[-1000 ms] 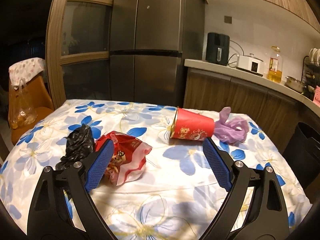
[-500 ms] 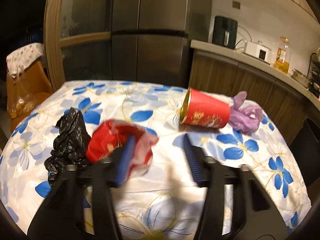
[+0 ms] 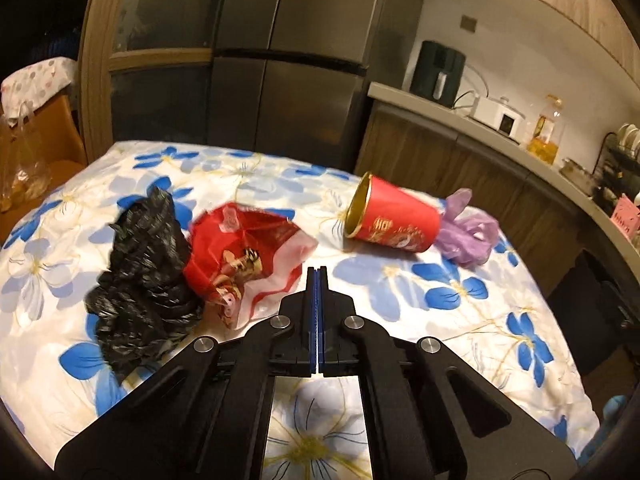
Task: Collect trash
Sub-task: 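Grasp the red snack bag with the left tool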
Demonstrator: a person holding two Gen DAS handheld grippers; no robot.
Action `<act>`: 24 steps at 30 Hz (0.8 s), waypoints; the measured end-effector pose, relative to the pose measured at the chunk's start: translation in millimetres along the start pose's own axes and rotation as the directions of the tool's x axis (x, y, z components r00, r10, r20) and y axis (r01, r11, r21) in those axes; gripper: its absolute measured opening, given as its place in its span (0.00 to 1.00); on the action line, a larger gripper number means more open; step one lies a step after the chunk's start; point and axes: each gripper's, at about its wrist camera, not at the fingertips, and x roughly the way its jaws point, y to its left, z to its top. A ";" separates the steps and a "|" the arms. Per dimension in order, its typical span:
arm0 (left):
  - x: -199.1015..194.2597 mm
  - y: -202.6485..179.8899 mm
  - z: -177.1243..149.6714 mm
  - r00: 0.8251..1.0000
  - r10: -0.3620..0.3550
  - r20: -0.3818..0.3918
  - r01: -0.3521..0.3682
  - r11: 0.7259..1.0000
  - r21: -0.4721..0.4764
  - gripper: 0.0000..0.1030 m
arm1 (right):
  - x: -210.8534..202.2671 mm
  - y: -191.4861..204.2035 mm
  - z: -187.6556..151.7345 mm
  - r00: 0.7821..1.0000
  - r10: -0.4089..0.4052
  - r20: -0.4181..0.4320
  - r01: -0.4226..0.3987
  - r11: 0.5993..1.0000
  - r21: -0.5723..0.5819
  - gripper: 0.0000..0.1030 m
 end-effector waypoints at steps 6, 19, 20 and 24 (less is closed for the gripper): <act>-1.8 13.5 11.2 0.999 0.009 0.032 -0.008 0.999 -0.031 0.52 | 3.3 2.3 -2.4 1.000 0.015 -0.007 -0.015 1.000 0.007 0.73; -4.3 15.4 29.7 0.993 0.058 0.099 -0.061 0.998 0.022 0.68 | 8.9 4.5 -1.2 0.999 0.027 -0.016 -0.027 0.999 0.017 0.73; -0.6 15.8 30.2 0.993 0.073 0.091 -0.076 0.997 0.032 0.68 | 9.1 5.6 -1.2 0.999 0.030 -0.016 -0.029 0.999 0.014 0.73; 20.0 20.7 25.8 0.997 0.080 0.015 -0.080 0.996 0.031 0.68 | 10.5 9.0 -1.2 0.999 0.038 -0.016 -0.038 0.999 0.006 0.73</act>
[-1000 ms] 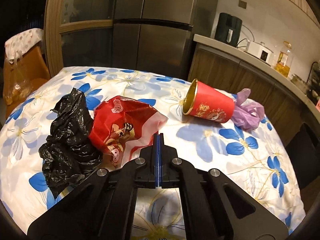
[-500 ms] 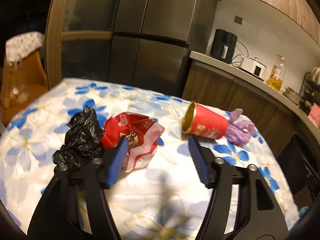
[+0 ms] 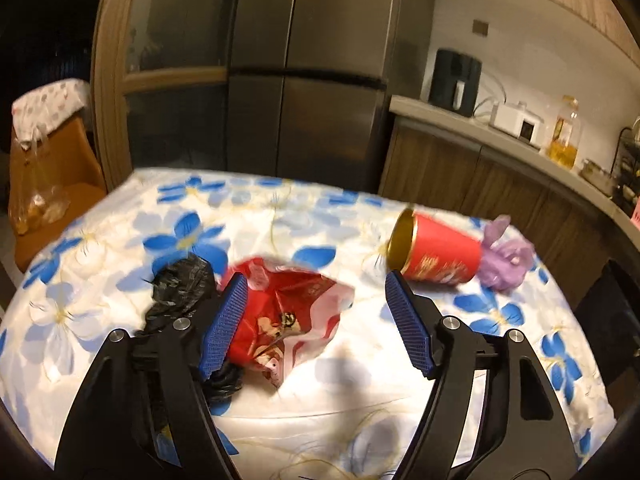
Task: Collect trash
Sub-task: 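Grasp the red snack bag with the left tool, then grasp the red paper cup with the right tool while the left tool holds the snack bag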
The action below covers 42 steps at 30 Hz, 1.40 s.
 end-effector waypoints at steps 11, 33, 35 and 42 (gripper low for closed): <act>31.7 13.5 -3.3 0.992 0.036 -0.123 -0.041 0.998 -0.037 0.48 | 2.4 7.2 0.6 1.000 0.011 -0.007 -0.011 1.000 -0.011 0.73; -50.8 -1.1 -12.3 0.981 -0.192 0.030 0.192 0.981 -0.031 0.07 | 20.8 25.6 -1.3 0.999 0.020 -0.028 -0.021 0.999 -0.033 0.73; -64.1 0.0 -12.0 0.977 -0.204 0.054 0.206 0.978 -0.028 0.07 | 26.2 32.4 -0.2 0.999 0.025 -0.026 -0.027 0.999 -0.041 0.73; -97.3 33.3 -7.0 0.974 -0.191 0.124 0.202 0.976 -0.082 0.07 | 55.9 58.9 9.8 0.999 0.052 -0.017 -0.053 0.998 -0.034 0.85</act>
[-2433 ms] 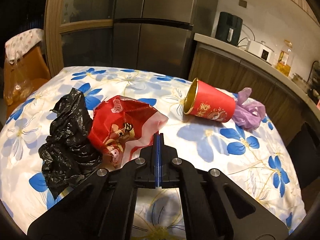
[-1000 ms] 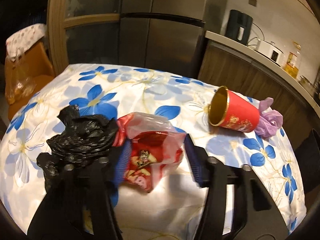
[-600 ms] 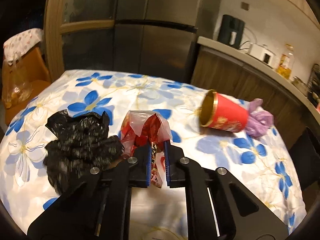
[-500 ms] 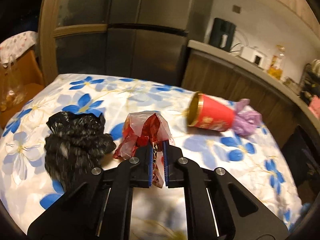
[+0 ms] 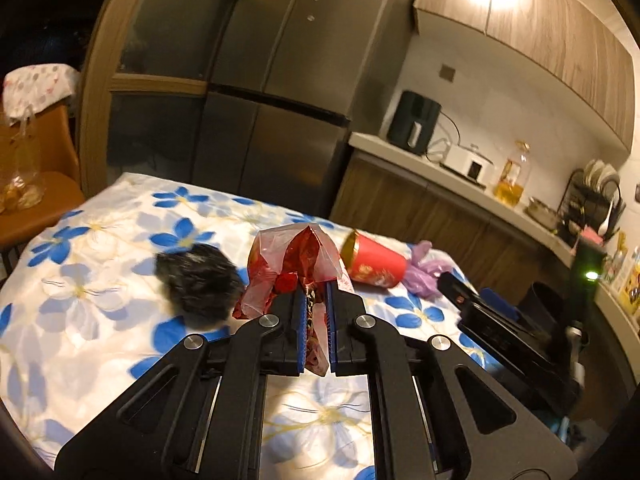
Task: Collect trash
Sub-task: 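Grasp the red paper cup with the right tool while the left tool holds the snack bag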
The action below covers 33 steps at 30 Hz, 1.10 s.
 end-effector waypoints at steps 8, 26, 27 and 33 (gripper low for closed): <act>-11.3 27.1 4.6 1.000 0.012 0.009 -0.012 1.000 -0.028 0.07 | 52.5 38.5 8.4 0.999 -0.031 -0.026 0.029 0.997 -0.070 0.94; 0.3 45.0 7.9 1.000 -0.021 -0.016 0.020 0.999 -0.041 0.07 | 116.0 42.1 8.0 0.982 -0.091 -0.163 0.079 0.994 -0.079 0.88; 0.8 45.0 8.0 1.000 -0.022 -0.017 0.022 0.999 -0.040 0.07 | 117.1 41.1 7.6 0.982 -0.090 -0.169 0.078 0.994 -0.077 0.88; 2.1 44.6 7.1 0.999 -0.025 -0.022 0.024 0.999 -0.037 0.07 | 124.7 33.1 6.5 0.972 -0.094 -0.215 0.087 0.995 -0.043 0.76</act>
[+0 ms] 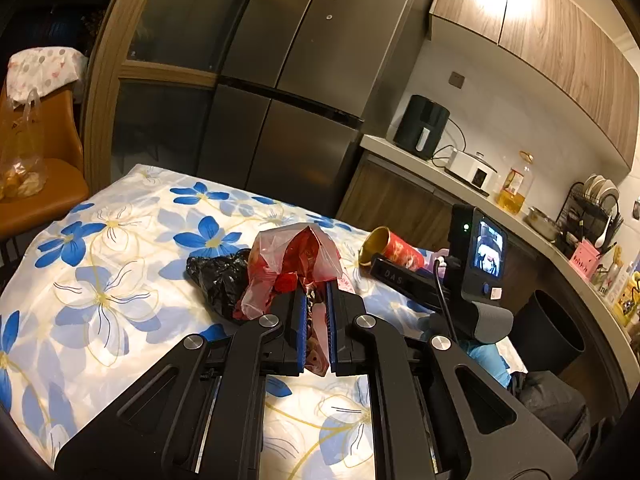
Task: Collect trash
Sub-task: 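Grasp the red paper cup with the right tool while the left tool holds the snack bag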
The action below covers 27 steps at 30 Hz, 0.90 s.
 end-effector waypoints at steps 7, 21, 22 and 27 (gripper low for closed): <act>0.4 0.3 0.0 1.000 -0.002 0.003 0.002 1.000 0.000 0.07 | -21.5 -0.4 2.4 0.998 -0.027 0.062 0.028 1.000 -0.010 0.83; 1.1 2.3 0.5 1.000 -0.024 -0.005 0.024 1.000 -0.011 0.07 | 1.4 2.3 10.9 0.999 -0.035 0.026 0.035 0.999 -0.008 0.90; 1.5 2.3 0.5 1.000 -0.025 -0.006 0.025 1.000 -0.011 0.07 | 3.8 1.9 10.5 0.999 -0.035 0.016 0.035 0.999 -0.008 0.87; 4.1 4.1 0.9 0.999 -0.030 -0.011 0.030 0.999 -0.014 0.07 | 8.0 1.7 9.4 1.000 -0.031 -0.002 0.031 1.000 -0.005 0.82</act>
